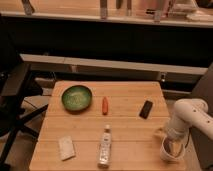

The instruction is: Place the ceramic cup in the ceramic bowl

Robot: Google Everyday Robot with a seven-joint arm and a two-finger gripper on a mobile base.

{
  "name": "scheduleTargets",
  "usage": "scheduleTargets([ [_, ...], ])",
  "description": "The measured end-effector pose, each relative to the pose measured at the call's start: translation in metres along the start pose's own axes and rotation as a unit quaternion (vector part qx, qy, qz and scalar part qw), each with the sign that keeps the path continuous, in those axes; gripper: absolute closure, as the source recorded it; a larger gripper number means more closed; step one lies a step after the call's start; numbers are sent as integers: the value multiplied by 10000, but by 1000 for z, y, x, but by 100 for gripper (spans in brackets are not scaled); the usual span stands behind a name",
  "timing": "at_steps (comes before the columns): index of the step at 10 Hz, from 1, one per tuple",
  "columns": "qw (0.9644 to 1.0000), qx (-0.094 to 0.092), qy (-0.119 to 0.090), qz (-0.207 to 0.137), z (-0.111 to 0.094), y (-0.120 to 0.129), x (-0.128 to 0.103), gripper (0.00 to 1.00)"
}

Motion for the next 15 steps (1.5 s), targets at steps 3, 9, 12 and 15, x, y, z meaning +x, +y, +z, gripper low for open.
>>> scheduleTargets([
  [3, 10000, -6, 3, -8, 0, 0, 0, 20],
  [9, 10000, -26, 13, -43, 0, -1, 0, 21],
  [12, 10000, -33, 16, -56, 0, 0, 0, 20],
  [15, 10000, -44, 30, -78, 1, -1, -1, 20],
])
